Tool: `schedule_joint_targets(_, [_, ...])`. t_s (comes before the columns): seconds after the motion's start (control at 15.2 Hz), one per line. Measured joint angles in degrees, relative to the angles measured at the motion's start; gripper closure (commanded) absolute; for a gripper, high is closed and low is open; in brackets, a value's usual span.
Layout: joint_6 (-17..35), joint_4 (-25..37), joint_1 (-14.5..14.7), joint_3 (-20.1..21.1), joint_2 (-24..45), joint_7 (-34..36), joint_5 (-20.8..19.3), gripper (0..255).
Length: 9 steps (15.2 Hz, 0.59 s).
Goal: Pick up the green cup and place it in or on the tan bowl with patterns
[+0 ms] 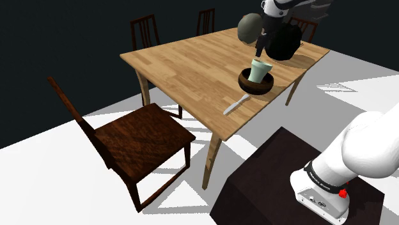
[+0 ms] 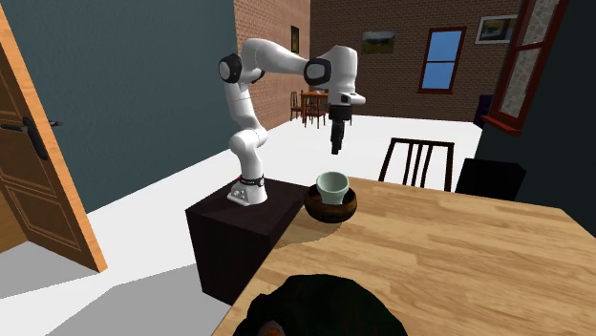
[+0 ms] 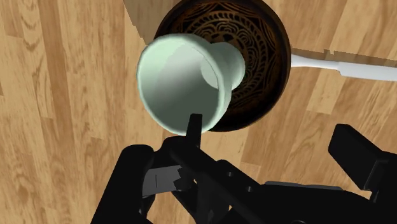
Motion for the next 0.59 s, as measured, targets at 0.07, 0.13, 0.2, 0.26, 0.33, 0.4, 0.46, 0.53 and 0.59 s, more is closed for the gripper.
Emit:
schedule_joint_targets(0.07, [-2.03,2.10,0.16,0.24,0.05,-0.03,0.17,0])
schedule_joint_targets(0.13, [-3.60,4.00,0.20,0.26,0.37,-0.30,0.32,0])
schedule_joint_targets(0.2, [-4.34,4.35,0.28,0.44,0.02,-0.14,0.28,0])
schedule_joint_targets(0.26, [-4.69,4.56,0.29,0.48,-0.12,-0.14,0.26,0])
schedule_joint_targets(0.33, [-4.94,4.76,0.28,0.47,-0.15,-0.19,0.26,0])
schedule_joint_targets(0.4, [-5.06,4.88,0.28,0.47,-0.15,-0.20,0.26,0])
schedule_joint_targets(0.46, [-5.13,4.96,0.28,0.47,-0.13,-0.23,0.27,0])
schedule_joint_targets(0.53, [-5.16,4.98,0.27,0.46,-0.13,-0.24,0.27,0])
schedule_joint_targets(0.59, [-5.17,4.99,0.27,0.46,-0.13,-0.25,0.27,0])
